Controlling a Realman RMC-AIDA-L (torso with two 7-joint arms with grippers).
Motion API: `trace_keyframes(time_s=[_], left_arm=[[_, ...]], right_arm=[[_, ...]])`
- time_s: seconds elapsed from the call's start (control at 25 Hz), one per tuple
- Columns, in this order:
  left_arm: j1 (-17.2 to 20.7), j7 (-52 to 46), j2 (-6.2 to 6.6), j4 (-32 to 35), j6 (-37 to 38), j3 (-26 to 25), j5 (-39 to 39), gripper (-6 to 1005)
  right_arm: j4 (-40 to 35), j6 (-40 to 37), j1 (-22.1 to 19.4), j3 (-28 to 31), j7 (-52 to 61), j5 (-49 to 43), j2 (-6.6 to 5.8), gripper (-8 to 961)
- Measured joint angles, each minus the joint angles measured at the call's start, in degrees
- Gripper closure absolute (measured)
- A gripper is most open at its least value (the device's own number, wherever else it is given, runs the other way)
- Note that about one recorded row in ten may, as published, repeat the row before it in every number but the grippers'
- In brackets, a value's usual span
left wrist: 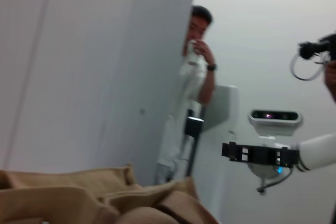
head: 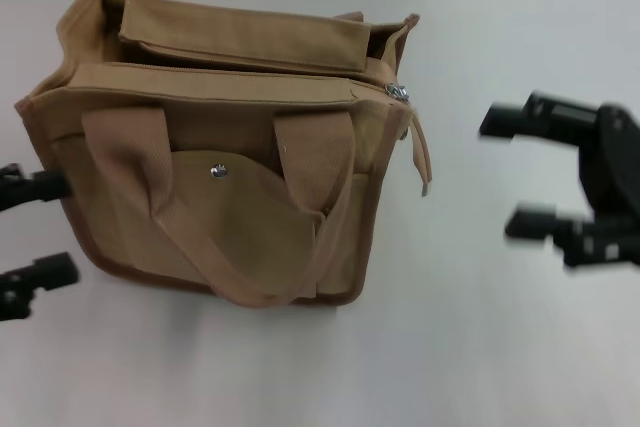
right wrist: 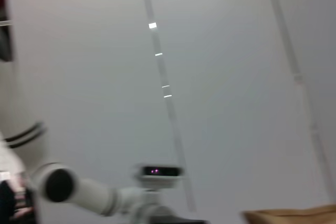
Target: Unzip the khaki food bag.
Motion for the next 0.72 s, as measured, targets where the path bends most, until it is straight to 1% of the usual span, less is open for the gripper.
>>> trace_keyframes(time_s=[0.04, 0.12, 0.24, 0.44, 0.72], left_arm=[[-0.5, 0.0, -0.14, 0.0, 0.0, 0.6, 0.1, 170], [-1.5, 0.0, -0.41, -0.2, 0.0, 1.7, 0.2, 153], [-2.7, -0.3, -0.74, -0.2, -0.1, 2.8, 0.4, 153], [-3.6, -0.9, -0.96, -0.3, -0.1, 3.0, 1.3, 153], [-3.7, -1.3, -1.03, -0.3, -0.1, 2.9, 1.3, 153]], right_arm=[[-0.6, -0.7, -0.1, -1.0, 0.0, 0.0, 0.29, 263], [-1.9, -1.8, -0.3, -3.7, -0.1, 0.0, 0.70, 203], [-2.8, -2.5, -0.1, -7.6, -0.3, -0.2, 0.86, 113], [-3.4, -2.2, 0.0, -8.4, -0.3, -0.8, 1.38, 114], [-3.5, -2.2, 0.3, -8.5, -0.3, -0.8, 1.43, 113]])
